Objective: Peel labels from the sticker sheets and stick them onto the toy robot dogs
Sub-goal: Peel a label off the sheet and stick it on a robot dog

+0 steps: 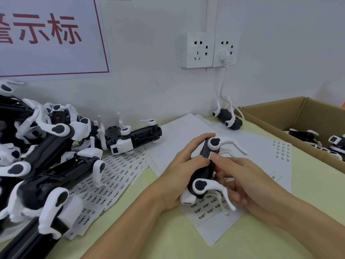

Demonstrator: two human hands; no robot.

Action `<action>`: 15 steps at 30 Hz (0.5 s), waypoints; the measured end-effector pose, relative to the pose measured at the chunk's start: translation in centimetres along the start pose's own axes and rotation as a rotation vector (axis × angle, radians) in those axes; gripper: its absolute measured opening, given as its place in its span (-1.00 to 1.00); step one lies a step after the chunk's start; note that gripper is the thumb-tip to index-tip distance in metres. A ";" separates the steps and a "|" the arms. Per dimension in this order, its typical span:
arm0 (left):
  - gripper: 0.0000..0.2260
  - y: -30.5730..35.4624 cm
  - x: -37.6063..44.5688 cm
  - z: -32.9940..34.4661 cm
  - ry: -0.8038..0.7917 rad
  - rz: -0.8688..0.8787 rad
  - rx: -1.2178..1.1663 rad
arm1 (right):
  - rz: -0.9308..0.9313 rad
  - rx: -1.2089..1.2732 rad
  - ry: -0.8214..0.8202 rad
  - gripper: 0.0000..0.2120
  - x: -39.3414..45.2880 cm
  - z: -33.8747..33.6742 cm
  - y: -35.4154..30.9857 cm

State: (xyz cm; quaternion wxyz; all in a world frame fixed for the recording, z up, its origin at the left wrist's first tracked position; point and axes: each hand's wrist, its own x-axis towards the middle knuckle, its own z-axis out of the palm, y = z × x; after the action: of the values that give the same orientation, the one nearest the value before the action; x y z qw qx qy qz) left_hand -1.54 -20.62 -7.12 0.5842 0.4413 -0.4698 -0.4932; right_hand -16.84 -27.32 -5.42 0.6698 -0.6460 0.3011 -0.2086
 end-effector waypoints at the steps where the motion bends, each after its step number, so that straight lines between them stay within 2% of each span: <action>1: -0.52 0.0 0.0 0.0 -0.003 0.001 -0.002 | 0.000 -0.004 0.020 -0.65 0.0 0.1 0.1; 4: -0.53 0.0 -0.1 0.0 -0.024 0.008 -0.021 | -0.006 0.021 0.032 -0.66 0.1 0.2 0.1; 9: -0.59 -0.1 0.1 0.0 -0.018 0.010 -0.027 | 0.012 0.040 -0.036 -0.66 0.2 -0.3 0.1; 11: -0.61 -0.2 0.1 -0.2 0.007 0.001 -0.008 | 0.034 0.070 -0.125 -0.81 0.1 -0.9 -0.3; 13: -0.61 -0.1 0.1 -0.4 0.023 -0.012 0.013 | 0.108 0.063 -0.299 -0.95 -0.3 -2.5 -1.4; 14: -0.61 -0.1 0.1 -0.5 0.016 -0.020 0.027 | 0.149 0.022 -0.372 -0.85 -0.6 -3.5 -2.0; 15: -0.60 0.1 0.0 -0.6 0.002 -0.028 0.036 | 0.169 -0.044 -0.376 -0.77 -0.9 -4.5 -2.6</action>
State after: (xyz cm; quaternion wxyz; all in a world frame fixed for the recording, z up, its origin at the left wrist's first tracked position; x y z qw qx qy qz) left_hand -0.96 -20.62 -7.16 0.5697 0.4589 -0.4720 -0.4921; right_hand -20.20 -30.25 -2.64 0.7151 -0.6603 0.2284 -0.0209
